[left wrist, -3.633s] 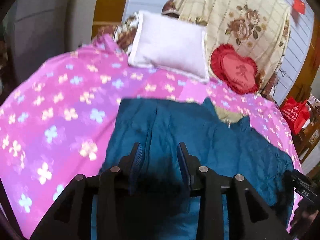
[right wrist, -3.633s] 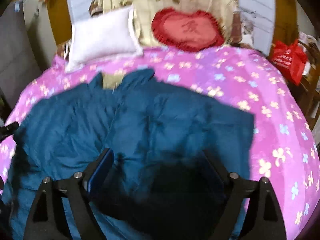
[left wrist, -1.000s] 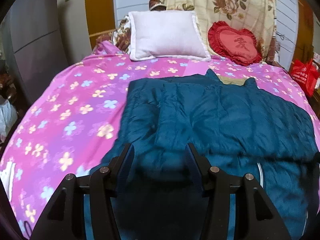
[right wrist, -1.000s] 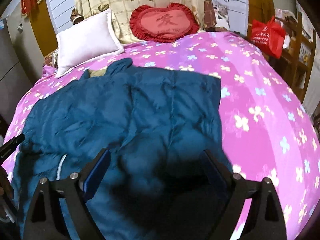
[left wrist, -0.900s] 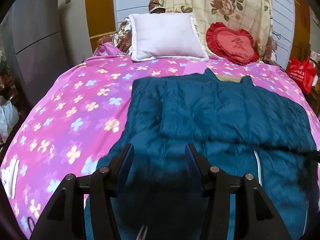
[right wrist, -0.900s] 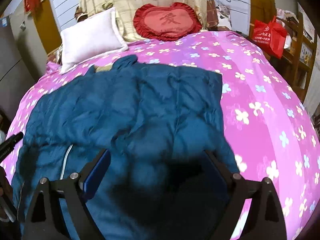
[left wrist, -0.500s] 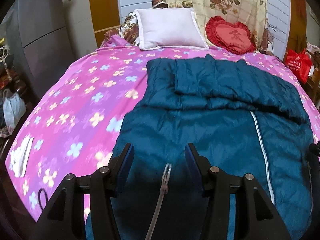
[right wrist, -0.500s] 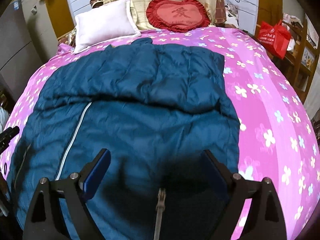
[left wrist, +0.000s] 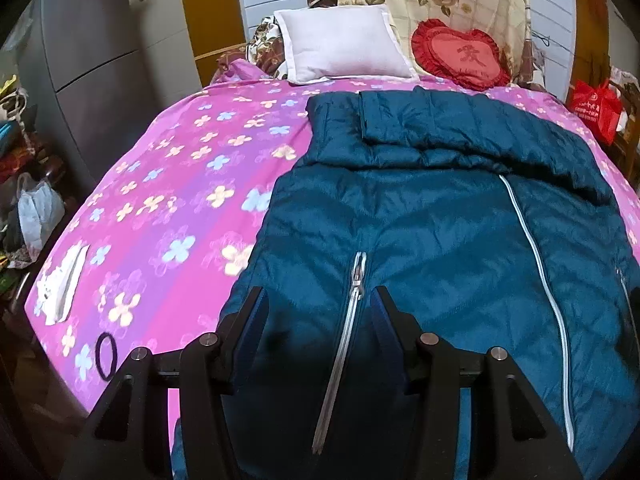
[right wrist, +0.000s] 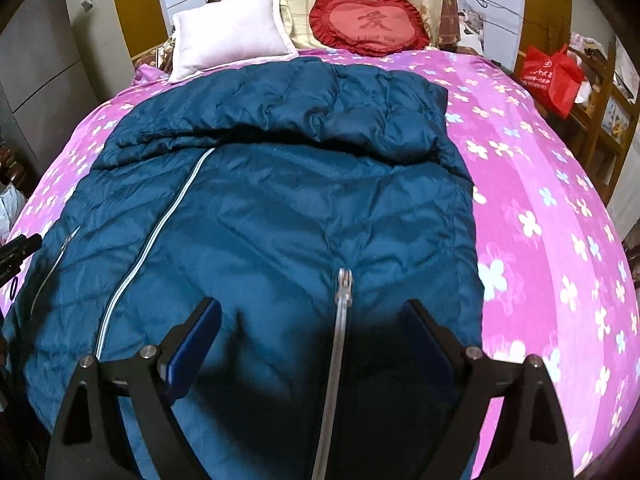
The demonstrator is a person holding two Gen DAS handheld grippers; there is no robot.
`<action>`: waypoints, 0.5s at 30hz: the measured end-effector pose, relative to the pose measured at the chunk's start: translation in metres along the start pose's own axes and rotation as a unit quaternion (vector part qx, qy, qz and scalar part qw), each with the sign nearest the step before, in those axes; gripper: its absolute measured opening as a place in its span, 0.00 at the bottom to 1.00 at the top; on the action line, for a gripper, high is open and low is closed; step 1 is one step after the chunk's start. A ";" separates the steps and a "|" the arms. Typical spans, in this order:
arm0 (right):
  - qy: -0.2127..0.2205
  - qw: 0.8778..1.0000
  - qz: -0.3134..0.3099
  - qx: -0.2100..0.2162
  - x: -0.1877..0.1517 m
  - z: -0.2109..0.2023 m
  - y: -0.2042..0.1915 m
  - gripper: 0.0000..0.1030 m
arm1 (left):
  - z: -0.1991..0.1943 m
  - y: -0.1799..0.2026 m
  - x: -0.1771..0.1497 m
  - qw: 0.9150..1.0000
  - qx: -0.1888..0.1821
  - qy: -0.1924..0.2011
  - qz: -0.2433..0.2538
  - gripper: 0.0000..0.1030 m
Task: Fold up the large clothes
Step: 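Move both tools to the jacket hem and lower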
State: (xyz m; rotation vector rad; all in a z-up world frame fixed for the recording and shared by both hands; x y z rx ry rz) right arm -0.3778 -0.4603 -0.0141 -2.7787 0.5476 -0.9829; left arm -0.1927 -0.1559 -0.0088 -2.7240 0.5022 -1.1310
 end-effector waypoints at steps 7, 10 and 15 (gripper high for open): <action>-0.004 1.000 -0.013 -0.006 -0.022 -0.014 -0.004 0.91 | -0.010 -0.008 -0.018 1.000 0.001 -0.002 0.005 0.32; -0.006 1.000 -0.014 -0.003 -0.030 -0.019 -0.005 0.91 | -0.013 -0.012 -0.025 1.000 0.003 -0.004 0.007 0.32; -0.014 1.000 -0.018 -0.003 -0.044 -0.023 -0.008 0.91 | -0.014 -0.022 -0.036 1.000 0.005 -0.012 0.004 0.32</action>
Point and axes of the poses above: each gripper's, at about its wrist camera, not at the fingertips, and z roughly the way its jaws point, y to its right, x to its top, the point moved 10 cm from there along z, roughly the way its jaws point, and after that the axes turned 14 degrees about x, right-handed, at the moved point
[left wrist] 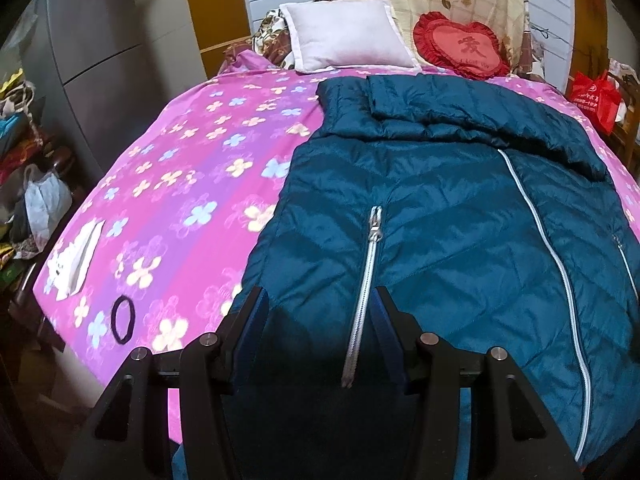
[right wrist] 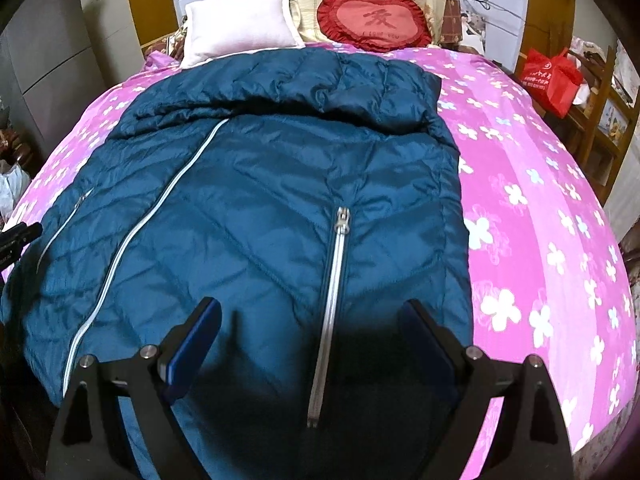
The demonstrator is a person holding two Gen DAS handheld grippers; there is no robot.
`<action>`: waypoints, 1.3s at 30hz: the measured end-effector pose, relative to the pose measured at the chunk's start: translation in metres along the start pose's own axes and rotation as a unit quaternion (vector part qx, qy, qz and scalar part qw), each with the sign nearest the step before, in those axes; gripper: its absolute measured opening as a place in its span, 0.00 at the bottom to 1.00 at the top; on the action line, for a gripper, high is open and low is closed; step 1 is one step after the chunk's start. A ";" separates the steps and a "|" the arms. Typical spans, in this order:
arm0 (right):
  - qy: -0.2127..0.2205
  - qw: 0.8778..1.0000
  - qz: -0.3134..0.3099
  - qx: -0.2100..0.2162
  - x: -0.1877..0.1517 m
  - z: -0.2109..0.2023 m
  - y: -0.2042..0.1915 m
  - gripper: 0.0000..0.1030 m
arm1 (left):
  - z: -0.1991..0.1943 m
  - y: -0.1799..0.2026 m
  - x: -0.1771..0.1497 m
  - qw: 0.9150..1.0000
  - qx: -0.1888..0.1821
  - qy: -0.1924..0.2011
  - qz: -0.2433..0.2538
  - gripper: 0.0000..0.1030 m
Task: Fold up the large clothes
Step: 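Move both tools to the jacket hem and lower, then grasp the jacket hem with both tools and lift it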
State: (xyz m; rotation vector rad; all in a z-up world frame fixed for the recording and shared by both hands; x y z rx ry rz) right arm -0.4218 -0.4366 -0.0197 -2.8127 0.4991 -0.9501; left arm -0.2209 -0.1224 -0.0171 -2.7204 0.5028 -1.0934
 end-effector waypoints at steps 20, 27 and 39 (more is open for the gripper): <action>-0.017 1.000 -0.003 -0.009 -0.038 -0.025 0.012 0.91 | 0.004 -0.044 -0.043 0.997 -0.037 -0.058 -0.028 0.32; -0.023 0.999 0.028 -0.014 -0.052 -0.045 0.044 0.94 | 0.019 -0.077 -0.057 0.988 -0.071 -0.107 -0.087 0.33; -0.056 0.992 0.098 0.062 -0.084 -0.038 0.064 0.94 | 0.025 -0.066 -0.073 0.980 -0.117 -0.143 -0.080 0.43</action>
Point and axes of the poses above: each gripper's, at about its wrist camera, not at the fingertips, and z roughly the way its jaws point, y to its right, x to its top, the point moved 10 cm from there along z, roughly the way its jaws point, and after that the axes turned 14 degrees about x, right-handed, at the moved point
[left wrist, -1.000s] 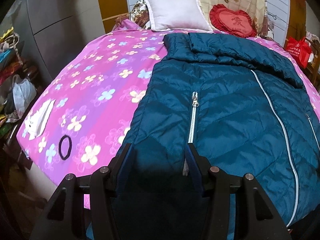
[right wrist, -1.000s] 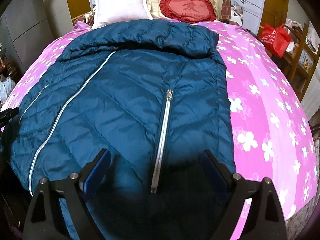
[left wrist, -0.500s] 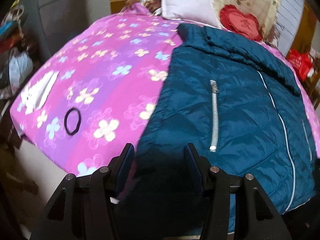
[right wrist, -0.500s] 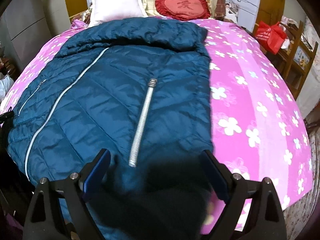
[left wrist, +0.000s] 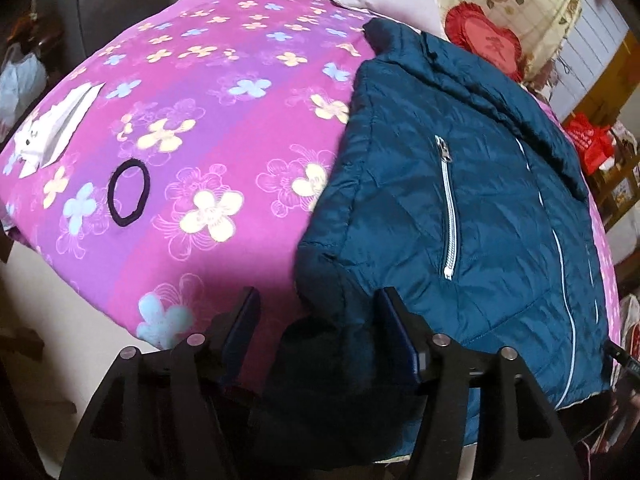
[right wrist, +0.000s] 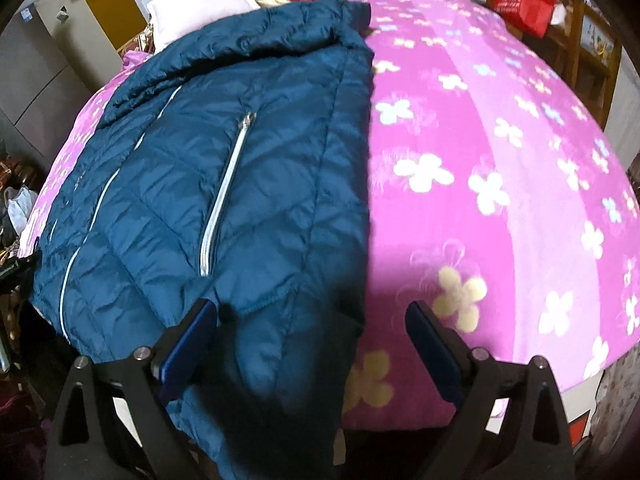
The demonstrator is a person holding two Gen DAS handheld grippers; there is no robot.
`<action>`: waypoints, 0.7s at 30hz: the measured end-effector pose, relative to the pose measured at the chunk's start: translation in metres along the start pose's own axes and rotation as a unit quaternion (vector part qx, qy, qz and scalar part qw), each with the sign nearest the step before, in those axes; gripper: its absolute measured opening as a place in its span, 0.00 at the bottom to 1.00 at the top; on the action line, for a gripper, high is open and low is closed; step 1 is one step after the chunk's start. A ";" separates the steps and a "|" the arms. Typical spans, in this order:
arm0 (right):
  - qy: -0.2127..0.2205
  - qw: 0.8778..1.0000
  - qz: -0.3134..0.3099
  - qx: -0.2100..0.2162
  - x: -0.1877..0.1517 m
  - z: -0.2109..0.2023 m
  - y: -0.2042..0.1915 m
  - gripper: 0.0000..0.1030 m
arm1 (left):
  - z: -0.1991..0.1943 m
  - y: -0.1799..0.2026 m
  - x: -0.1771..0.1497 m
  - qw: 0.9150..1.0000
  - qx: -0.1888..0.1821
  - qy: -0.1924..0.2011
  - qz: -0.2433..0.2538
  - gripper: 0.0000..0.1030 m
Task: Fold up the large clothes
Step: 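Grasp the jacket hem with both tools and lift it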
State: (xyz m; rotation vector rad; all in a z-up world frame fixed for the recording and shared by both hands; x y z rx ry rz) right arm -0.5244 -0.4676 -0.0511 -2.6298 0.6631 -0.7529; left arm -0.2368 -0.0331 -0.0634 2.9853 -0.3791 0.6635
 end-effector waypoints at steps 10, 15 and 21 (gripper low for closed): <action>-0.020 0.998 -0.027 0.056 -0.023 0.015 -0.033 0.96 | -0.004 0.023 -0.018 0.997 0.009 -0.008 0.075 0.45; -0.023 0.996 -0.086 0.019 -0.024 0.021 -0.051 0.73 | -0.004 0.026 -0.018 0.997 0.014 -0.006 0.079 0.43; -0.002 0.991 -0.135 0.007 -0.016 0.010 -0.072 0.31 | -0.020 0.034 -0.016 0.996 0.008 0.018 0.093 0.03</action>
Point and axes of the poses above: each gripper's, at about its wrist camera, not at the fingertips, and z roughly the way its jaws point, y to its right, x to its top, the point moved 10 cm from there along z, roughly the way its jaws point, and after that the axes turned 14 degrees about x, right-handed, at the moved point
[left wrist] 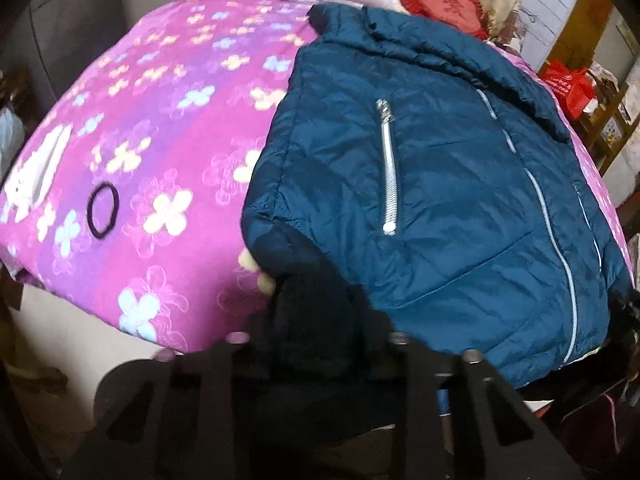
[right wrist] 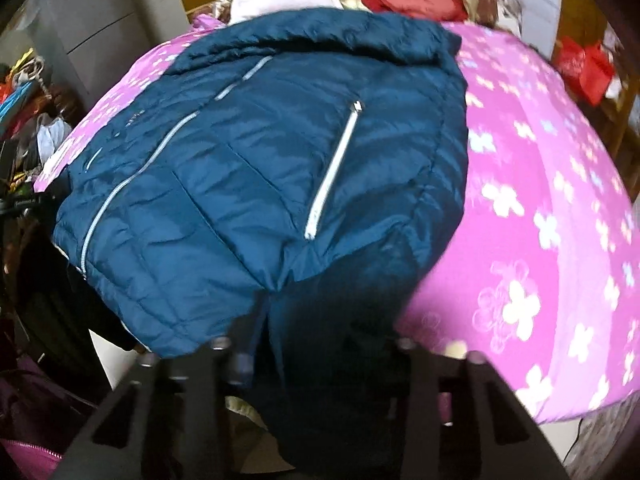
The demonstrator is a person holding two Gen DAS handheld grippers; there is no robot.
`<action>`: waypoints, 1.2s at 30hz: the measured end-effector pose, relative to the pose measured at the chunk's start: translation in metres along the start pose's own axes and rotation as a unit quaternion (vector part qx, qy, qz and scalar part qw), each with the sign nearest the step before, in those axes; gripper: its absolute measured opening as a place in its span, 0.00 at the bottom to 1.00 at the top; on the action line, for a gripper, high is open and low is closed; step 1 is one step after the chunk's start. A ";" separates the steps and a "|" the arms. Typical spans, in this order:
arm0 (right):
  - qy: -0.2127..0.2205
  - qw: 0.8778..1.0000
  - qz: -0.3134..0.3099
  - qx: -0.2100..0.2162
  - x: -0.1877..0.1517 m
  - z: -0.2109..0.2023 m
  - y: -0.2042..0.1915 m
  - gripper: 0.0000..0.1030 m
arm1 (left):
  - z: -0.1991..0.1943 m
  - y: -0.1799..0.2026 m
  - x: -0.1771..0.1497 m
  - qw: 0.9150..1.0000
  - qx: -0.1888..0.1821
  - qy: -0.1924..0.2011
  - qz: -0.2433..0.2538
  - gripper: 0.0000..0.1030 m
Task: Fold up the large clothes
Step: 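Grasp the jacket hem with both tools and lift it, then fold the held hem up over the jacket toward the collar with both tools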
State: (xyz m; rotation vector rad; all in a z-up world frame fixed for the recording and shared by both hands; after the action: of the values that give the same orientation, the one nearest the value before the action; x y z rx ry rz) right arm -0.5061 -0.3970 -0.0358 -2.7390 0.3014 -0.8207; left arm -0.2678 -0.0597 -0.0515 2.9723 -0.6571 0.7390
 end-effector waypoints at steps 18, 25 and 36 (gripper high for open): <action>0.141 0.989 -0.006 0.048 0.110 -0.084 0.005 0.22 | -0.085 -0.018 0.138 0.982 -0.022 0.160 -0.097 0.00; 0.180 0.983 -0.006 0.029 0.183 -0.088 0.023 0.22 | -0.086 -0.009 0.205 0.976 -0.007 0.187 -0.108 0.00; 0.190 0.981 0.027 -0.010 0.305 -0.047 0.090 0.22 | -0.035 0.020 0.330 0.973 0.051 0.199 -0.104 0.00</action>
State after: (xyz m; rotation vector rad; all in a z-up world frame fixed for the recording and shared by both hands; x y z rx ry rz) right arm -0.2940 -0.5737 0.1284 -2.5627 0.4582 -1.3310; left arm -0.0272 -0.2052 0.1260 2.7847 -0.2852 1.3271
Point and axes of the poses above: each gripper's, at about its wrist camera, not at the fingertips, and z roughly the way its jaws point, y to its right, x to its top, the point moved 10 cm from there along z, roughly the way its jaws point, and after that the axes turned 14 degrees about x, right-handed, at the moved point
